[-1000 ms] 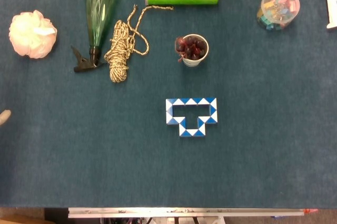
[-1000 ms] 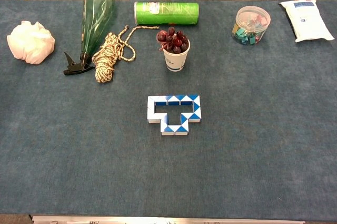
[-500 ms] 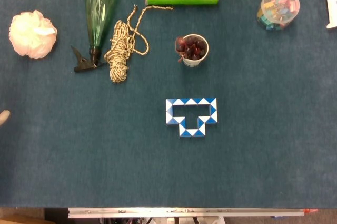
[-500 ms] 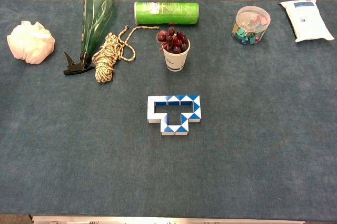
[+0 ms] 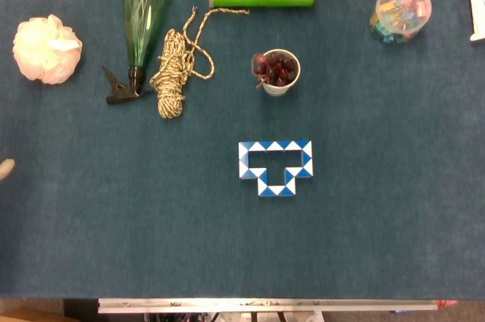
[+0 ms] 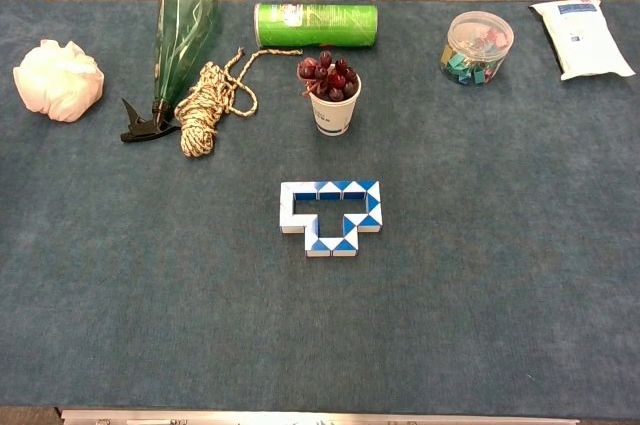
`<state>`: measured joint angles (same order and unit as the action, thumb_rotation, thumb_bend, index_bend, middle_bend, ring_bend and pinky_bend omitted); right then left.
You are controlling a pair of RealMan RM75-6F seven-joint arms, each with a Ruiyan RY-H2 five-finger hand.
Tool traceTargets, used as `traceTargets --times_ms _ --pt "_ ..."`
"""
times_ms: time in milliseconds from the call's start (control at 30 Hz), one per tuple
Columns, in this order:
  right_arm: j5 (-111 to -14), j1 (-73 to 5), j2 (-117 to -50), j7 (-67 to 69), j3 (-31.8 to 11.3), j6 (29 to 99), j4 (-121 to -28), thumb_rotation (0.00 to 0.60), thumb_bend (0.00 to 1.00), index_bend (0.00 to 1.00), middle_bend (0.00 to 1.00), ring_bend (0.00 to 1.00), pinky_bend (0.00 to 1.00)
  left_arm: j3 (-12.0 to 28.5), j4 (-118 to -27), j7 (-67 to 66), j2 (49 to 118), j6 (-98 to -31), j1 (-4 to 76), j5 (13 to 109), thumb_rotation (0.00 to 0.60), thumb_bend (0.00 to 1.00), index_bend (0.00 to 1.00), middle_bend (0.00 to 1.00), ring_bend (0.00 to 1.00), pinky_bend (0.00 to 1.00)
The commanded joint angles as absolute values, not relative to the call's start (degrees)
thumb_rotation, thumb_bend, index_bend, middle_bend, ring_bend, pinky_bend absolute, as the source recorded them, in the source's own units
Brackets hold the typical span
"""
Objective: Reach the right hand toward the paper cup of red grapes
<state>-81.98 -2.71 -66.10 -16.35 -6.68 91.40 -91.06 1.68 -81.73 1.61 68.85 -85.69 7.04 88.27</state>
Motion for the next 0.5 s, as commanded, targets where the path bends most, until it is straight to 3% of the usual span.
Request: traceTargets --times_ms 33,133,233,500 --pt "-81.63 -2.62 -66.18 -15.69 -6.86 91.23 -91.36 0.6 0.65 0.0 0.0 0.0 0.08 1.72 -81.73 1.59 68.89 -85.78 7.03 88.28 0.6 0.0 0.04 0.0 0.0 0.0" --pt "-81.3 -2.6 -66.09 -15.04 -7.01 90.9 -91.73 0.6 0.87 0.0 0.0 0.0 0.08 1.75 -81.74 1.58 68.93 -85.75 7.01 88.2 0.6 0.0 0.04 0.0 0.0 0.0" --pt "-81.06 -2.64 -65.97 -14.52 -7.11 90.53 -92.03 0.6 1.0 0.0 0.0 0.0 0.08 1.73 -81.76 1.48 68.93 -85.62 7.03 88.15 0.6 0.0 0.04 0.0 0.0 0.0" --pt "-81.21 -2.89 -66.14 -13.26 -7.27 89.93 -92.01 0.6 1.0 0.0 0.0 0.0 0.08 1.8 -81.83 1.48 68.88 -85.5 7.01 87.94 0.6 0.0 0.04 0.0 0.0 0.0"
